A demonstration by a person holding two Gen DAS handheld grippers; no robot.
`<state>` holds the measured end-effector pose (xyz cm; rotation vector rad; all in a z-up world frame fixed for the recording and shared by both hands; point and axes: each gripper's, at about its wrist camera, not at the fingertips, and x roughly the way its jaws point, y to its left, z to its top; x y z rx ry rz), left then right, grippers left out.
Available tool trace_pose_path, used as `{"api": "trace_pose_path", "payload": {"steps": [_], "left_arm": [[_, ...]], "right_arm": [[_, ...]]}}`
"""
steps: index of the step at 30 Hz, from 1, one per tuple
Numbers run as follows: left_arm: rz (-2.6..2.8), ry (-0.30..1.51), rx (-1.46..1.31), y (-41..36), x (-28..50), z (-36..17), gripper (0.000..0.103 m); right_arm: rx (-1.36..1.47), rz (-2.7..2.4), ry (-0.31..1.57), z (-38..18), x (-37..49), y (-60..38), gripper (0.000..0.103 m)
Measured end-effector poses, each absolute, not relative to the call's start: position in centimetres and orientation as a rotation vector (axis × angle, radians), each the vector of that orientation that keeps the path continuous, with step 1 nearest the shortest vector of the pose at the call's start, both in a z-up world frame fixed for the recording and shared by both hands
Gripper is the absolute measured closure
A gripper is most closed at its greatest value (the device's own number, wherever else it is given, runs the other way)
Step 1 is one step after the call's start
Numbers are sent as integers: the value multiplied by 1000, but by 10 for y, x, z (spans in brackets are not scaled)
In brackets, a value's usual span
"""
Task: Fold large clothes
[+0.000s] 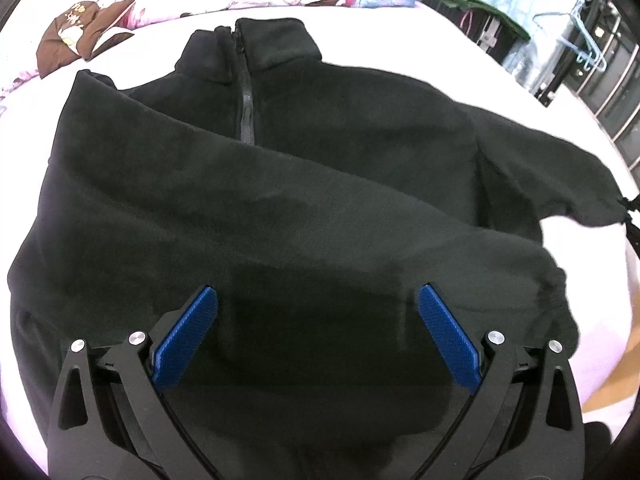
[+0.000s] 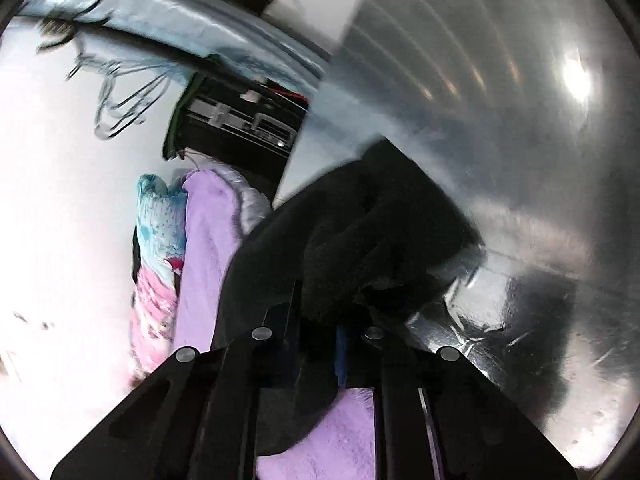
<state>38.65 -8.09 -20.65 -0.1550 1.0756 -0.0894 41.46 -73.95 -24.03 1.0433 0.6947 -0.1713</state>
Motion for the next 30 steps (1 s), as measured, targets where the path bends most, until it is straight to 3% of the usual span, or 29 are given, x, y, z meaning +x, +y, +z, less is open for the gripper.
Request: {"api": "trace_pose_path", "payload": {"steps": [13,20,30], "left_arm": [[-282,1043,-407,-82,390,-114,6],[-398,1033,-592,-79,392,-35,6],[-505,994,-637,-85,379,60,6]], "right_arm": [[474,-16,492,-94,397,-606,91],[326,118,434,-65,376,-502,91],[162,292,433,-58,355,-389,91]]}}
